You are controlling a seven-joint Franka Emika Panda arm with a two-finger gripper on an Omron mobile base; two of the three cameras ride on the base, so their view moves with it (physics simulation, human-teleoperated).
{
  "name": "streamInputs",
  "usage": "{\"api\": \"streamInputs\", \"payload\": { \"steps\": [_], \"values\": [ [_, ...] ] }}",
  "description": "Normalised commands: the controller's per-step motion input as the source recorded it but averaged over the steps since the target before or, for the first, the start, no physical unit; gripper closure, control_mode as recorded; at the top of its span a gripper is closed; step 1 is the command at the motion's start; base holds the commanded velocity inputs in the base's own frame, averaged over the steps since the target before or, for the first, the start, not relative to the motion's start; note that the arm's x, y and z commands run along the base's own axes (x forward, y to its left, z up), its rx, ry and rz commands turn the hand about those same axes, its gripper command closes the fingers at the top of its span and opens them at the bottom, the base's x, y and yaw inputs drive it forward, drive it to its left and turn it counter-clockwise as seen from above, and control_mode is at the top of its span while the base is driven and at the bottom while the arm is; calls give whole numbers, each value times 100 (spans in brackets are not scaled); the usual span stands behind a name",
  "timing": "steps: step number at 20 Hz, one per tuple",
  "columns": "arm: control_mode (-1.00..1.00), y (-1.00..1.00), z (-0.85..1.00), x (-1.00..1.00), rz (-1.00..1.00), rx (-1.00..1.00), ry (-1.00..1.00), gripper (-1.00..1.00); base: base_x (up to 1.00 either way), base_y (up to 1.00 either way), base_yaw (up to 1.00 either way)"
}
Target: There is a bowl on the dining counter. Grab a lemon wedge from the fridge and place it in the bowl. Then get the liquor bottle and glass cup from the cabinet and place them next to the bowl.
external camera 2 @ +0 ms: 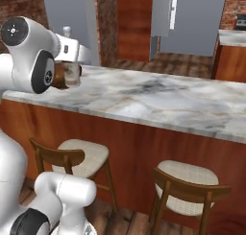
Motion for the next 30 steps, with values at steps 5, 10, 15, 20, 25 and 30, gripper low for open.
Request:
{"api": "streamInputs", "payload": {
  "steps": [5,10,15,20,25,30],
  "values": [
    [-100,0,-18,100,34,0,0,100,0,0,0],
    [-100,4,-45,95,33,0,1,100,0,0,0],
    [-100,18,-52,86,18,0,6,100,0,0,0],
    [-100,14,-38,71,2,0,6,100,0,0,0],
    [-100,33,-29,57,0,-1,4,100,0,0,0],
    [-100,39,-28,26,0,0,1,100,0,0,0]
  ]
}}
